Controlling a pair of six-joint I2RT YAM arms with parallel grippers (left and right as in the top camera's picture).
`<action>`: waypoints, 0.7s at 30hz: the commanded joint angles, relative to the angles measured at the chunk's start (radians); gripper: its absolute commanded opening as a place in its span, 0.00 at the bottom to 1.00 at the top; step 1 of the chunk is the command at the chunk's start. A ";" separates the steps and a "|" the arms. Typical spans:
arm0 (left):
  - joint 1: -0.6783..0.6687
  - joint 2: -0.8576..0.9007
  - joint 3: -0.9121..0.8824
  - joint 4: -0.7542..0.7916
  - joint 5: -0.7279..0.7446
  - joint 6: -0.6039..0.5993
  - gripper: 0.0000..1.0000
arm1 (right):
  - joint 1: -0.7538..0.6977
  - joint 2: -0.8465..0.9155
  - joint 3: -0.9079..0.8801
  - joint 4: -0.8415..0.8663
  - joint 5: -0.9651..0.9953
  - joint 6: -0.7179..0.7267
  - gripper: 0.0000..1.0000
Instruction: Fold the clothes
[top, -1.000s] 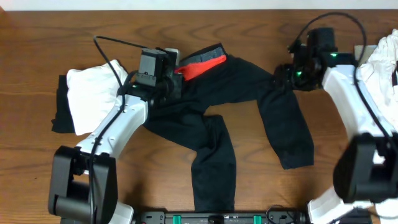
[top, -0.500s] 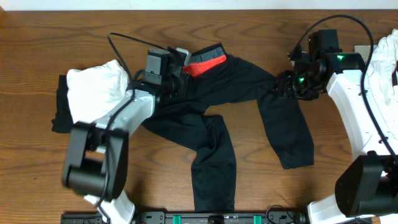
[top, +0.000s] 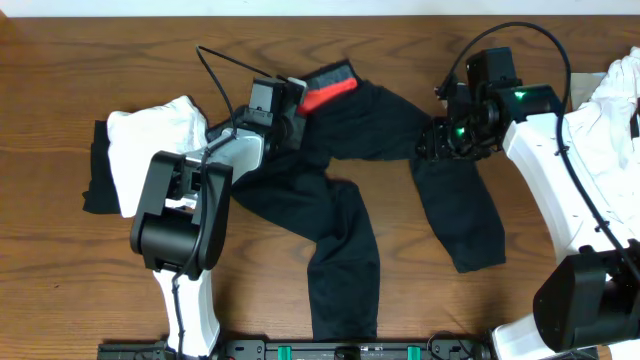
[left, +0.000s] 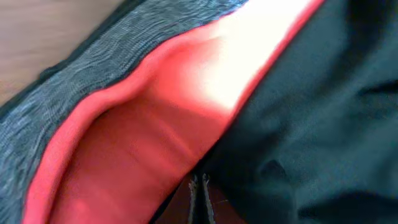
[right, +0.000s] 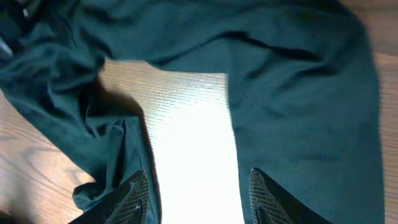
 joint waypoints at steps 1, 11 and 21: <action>0.074 0.071 -0.003 -0.021 -0.264 -0.061 0.06 | 0.018 0.009 -0.003 -0.003 0.016 0.033 0.51; 0.188 0.070 0.077 -0.113 -0.252 -0.102 0.06 | 0.023 0.098 -0.043 -0.031 0.087 0.095 0.48; 0.186 0.048 0.089 -0.132 -0.252 -0.098 0.06 | 0.021 0.324 -0.044 0.005 0.227 0.151 0.18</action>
